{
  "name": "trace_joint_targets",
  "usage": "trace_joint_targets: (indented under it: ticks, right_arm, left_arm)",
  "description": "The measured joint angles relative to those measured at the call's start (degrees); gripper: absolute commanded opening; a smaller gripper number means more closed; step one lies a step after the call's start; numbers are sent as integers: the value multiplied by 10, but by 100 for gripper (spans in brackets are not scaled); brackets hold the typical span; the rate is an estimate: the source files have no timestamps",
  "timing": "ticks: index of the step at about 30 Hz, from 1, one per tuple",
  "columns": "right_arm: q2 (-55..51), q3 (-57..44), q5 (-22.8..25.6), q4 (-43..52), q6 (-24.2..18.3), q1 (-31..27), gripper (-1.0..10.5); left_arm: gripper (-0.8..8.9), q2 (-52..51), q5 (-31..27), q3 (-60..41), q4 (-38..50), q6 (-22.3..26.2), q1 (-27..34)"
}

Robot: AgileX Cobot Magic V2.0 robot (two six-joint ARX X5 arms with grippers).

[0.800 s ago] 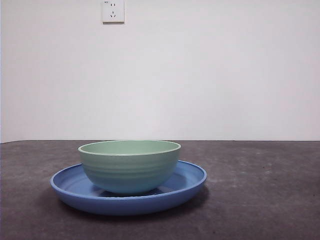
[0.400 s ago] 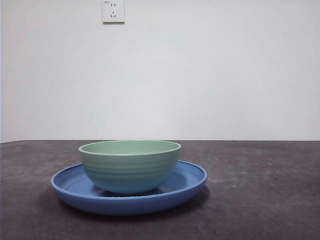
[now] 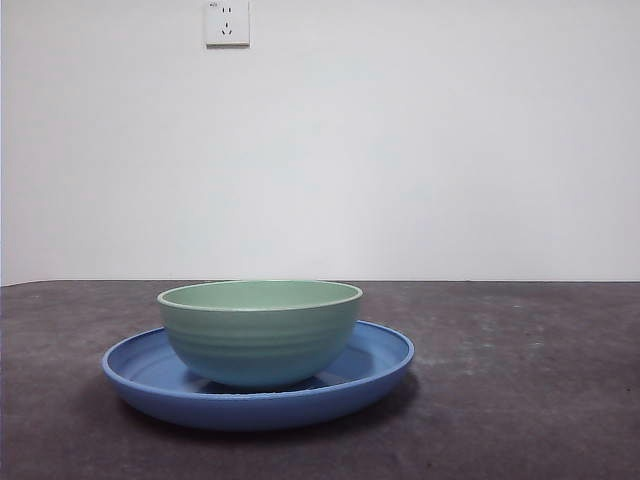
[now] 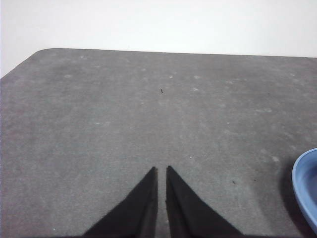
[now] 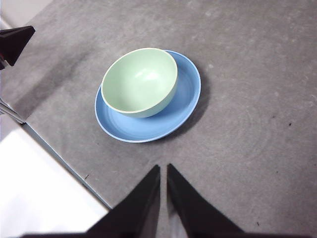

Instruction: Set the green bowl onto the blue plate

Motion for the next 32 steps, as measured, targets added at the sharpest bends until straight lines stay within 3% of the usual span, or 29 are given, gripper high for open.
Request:
trace_joint_targets:
  ticks: [4, 8, 14, 19, 22, 29, 32]
  right_arm:
    - [-16, 0, -14, 3, 0, -22, 20]
    - [-42, -10, -31, 35, -12, -95, 20]
    - [-111, -145, -29, 286, -54, -226, 20]
    - [-181, -292, -24, 506, -63, -294, 20]
    - [-214, -367, 18, 555, -64, -314, 20]
    - [-253, -451, 158, 549, -66, -320, 20]
    - [-266, -462, 181, 547, -67, -320, 20]
  left_arm:
    - [27, 0, 0, 0, 0, 0, 0]
    - [27, 0, 0, 0, 0, 0, 0]
    - [27, 0, 0, 0, 0, 0, 0]
    - [27, 0, 0, 0, 0, 0, 0]
    - [27, 0, 0, 0, 0, 0, 0]
    - [27, 0, 0, 0, 0, 0, 0]
    - [27, 0, 0, 0, 0, 0, 0]
